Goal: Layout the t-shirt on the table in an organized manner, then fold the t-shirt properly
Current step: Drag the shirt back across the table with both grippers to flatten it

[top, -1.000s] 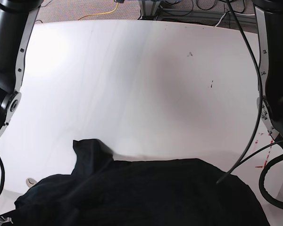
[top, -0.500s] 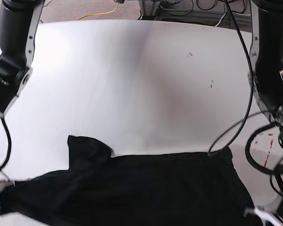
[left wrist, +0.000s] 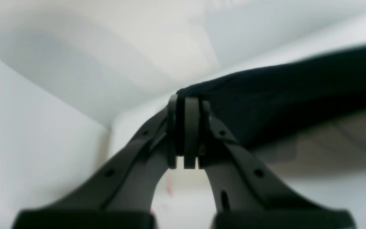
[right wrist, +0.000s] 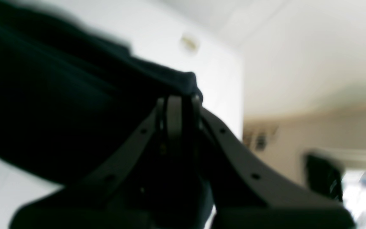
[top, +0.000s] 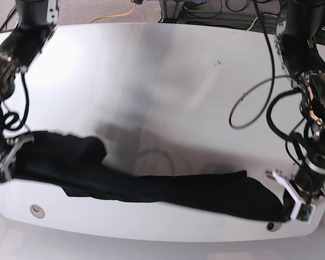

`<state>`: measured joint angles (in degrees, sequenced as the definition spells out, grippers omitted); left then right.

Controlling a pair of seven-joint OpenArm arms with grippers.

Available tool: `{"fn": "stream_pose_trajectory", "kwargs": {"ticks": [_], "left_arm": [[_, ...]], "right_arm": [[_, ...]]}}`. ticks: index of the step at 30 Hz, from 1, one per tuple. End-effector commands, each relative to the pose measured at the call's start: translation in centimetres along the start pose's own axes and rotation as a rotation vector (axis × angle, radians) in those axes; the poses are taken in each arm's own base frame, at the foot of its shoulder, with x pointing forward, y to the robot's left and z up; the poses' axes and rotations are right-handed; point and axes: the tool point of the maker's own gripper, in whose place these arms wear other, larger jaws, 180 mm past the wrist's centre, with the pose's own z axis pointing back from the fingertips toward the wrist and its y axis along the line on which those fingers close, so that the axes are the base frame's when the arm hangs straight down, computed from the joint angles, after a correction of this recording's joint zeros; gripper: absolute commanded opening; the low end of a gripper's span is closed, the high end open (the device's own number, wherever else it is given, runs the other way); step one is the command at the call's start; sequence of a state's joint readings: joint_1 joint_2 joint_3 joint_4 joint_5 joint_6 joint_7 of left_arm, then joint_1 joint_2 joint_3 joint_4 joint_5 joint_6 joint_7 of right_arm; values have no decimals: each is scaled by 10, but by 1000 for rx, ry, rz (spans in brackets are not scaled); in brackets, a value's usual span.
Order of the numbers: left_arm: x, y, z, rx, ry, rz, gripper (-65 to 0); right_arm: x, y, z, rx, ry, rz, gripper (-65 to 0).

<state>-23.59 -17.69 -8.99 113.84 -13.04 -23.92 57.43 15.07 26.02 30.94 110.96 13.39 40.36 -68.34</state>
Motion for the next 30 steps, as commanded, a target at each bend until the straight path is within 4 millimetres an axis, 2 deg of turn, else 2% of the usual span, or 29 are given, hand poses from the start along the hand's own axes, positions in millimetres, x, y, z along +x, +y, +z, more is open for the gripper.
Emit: {"fn": "stream_pose_trajectory", "kwargs": {"ticks": [1, 4, 7, 9, 11, 12, 14, 21, 30], "left_arm": [[-15, 5, 8, 29, 19, 22, -650], [-52, 0, 16, 22, 93, 85, -650], [-79, -5, 25, 7, 148, 121, -650], [-103, -11, 34, -9, 203, 141, -650], [-126, -8, 47, -1, 251, 171, -650], [-131, -8, 50, 1, 263, 177, -650], [-154, -10, 63, 2, 315, 205, -650], [-207, -14, 101, 17, 461, 238, -650], [-248, -21, 136, 28, 586, 266, -650]], "right_arm": [[-7, 1, 11, -19, -8, 0, -634], [-33, 19, 13, 22, 43, -12, -634], [-48, 33, 14, 60, 70, -19, -634], [-63, 44, 16, 87, 106, -15, -634], [-77, 53, 19, 112, 138, -9, -634], [-79, 54, 19, 117, 142, -8, -634], [-90, 63, 22, 149, 163, -10, -634], [-121, 93, 30, 224, 230, -35, -634], [-161, 127, 45, 300, 327, -67, -634]]}}
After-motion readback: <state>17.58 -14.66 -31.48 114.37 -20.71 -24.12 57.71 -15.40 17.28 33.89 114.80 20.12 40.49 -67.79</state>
